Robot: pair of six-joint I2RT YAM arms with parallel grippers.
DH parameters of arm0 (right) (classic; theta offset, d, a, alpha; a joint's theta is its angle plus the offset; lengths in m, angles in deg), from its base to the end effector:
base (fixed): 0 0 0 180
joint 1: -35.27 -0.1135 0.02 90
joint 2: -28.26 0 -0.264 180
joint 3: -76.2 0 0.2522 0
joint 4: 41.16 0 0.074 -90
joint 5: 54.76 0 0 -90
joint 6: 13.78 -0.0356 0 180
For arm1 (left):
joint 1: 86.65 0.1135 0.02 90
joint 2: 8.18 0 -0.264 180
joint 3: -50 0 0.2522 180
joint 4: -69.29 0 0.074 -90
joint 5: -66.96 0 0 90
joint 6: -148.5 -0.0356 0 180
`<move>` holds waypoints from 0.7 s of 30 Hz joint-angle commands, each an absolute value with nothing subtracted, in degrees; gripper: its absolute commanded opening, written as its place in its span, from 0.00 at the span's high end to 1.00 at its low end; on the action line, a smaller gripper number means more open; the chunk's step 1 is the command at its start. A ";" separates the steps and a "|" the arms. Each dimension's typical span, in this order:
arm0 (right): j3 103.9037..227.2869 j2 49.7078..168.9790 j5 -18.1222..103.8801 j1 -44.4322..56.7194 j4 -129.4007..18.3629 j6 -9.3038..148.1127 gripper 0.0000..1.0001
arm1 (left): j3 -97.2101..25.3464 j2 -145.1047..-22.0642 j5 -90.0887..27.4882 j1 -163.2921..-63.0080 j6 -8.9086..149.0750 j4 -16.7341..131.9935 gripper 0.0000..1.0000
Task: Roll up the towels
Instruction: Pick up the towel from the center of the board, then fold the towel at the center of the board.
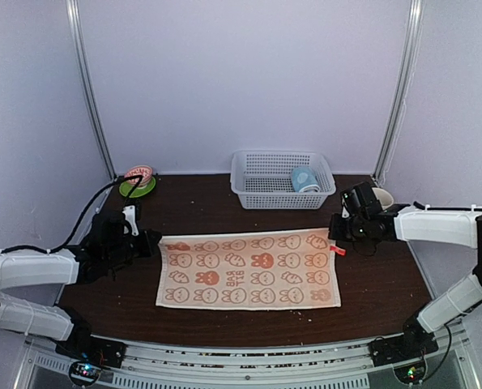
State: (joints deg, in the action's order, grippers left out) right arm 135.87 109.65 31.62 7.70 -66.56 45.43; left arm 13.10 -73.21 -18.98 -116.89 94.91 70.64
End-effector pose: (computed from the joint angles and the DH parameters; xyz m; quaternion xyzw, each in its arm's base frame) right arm 0.2575 0.1319 0.2009 0.0377 0.9296 0.1525 0.3333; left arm 0.1989 -0.1130 0.1846 -0.0643 0.8489 -0.2626 0.4542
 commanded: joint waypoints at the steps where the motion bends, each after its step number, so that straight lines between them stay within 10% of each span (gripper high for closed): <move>1: 131.11 104.49 32.76 7.39 -65.94 43.99 1.00 | 16.39 -67.87 -15.81 -119.31 95.49 71.07 1.00; 21: 114.30 84.75 32.55 -1.86 -71.29 35.56 1.00 | 27.67 -44.62 -15.45 -123.11 103.74 50.00 1.00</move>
State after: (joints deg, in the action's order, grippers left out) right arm 116.88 86.98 35.36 -0.91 -68.68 38.24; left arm 25.30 -46.68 -16.89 -123.25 101.59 54.51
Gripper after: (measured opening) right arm 0.021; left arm 0.008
